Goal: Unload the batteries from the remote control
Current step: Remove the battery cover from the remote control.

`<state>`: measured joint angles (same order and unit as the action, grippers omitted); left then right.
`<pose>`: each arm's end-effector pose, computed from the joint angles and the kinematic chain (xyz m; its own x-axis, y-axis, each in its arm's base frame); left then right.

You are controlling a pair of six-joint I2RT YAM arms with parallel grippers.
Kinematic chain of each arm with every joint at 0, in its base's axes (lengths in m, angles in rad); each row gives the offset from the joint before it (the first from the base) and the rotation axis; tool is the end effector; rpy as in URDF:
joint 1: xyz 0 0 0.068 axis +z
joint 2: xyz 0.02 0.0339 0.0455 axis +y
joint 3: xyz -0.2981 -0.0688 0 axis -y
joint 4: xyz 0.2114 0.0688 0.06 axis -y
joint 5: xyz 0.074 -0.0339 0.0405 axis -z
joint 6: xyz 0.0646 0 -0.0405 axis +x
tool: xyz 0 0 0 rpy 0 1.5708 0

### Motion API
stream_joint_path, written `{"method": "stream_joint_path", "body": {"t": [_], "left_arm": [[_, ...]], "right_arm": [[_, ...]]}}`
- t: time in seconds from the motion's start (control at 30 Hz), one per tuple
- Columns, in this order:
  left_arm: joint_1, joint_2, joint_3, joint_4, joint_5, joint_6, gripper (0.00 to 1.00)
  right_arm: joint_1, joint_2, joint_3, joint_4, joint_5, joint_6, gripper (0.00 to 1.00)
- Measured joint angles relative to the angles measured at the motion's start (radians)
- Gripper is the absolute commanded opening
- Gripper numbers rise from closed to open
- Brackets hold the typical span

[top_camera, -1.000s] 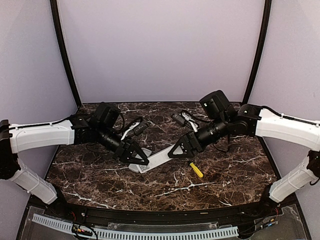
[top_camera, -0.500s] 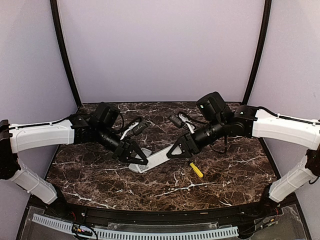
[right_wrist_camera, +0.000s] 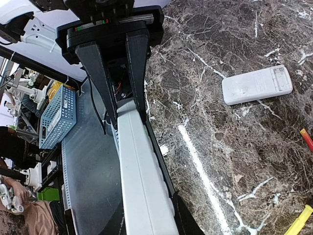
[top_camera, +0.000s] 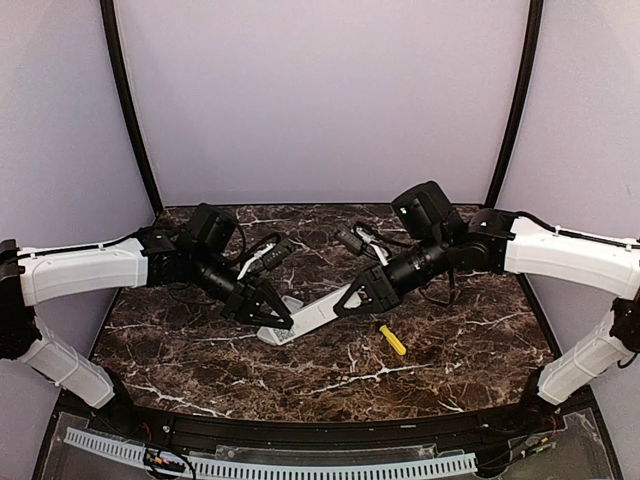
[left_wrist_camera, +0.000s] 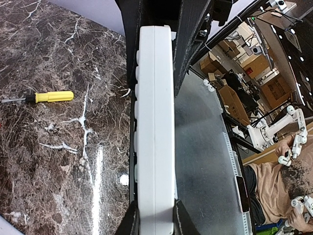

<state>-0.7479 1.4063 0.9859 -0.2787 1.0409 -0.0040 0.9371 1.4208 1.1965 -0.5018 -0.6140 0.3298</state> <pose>0.1603 -0.2247 0.3074 -0.4751 0.4380 -0.7632 0.8260 -0.0769 -0.5583 0.1416 0.2555 0.3355 -0.6679 -0.4619 -0.5836 -0.7372 0.3027 0.6041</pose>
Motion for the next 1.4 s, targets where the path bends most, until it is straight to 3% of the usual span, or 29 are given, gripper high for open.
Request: {"method": "stream_joint_path", "body": {"t": [0.63,0.93,1.4], "left_arm": [[0.005,0.000,0.017,-0.036,-0.036,0.019,0.00],[0.006,0.000,0.017,-0.064,-0.037,0.024,0.00],[0.019,-0.001,0.017,-0.047,-0.028,0.045,0.00]], "right_arm": [[-0.097,-0.023,-0.064,0.054,-0.134,0.019,0.27],[-0.109,-0.032,-0.081,0.057,-0.150,0.020,0.17],[-0.124,-0.060,-0.096,0.072,-0.158,0.006,0.16]]}}
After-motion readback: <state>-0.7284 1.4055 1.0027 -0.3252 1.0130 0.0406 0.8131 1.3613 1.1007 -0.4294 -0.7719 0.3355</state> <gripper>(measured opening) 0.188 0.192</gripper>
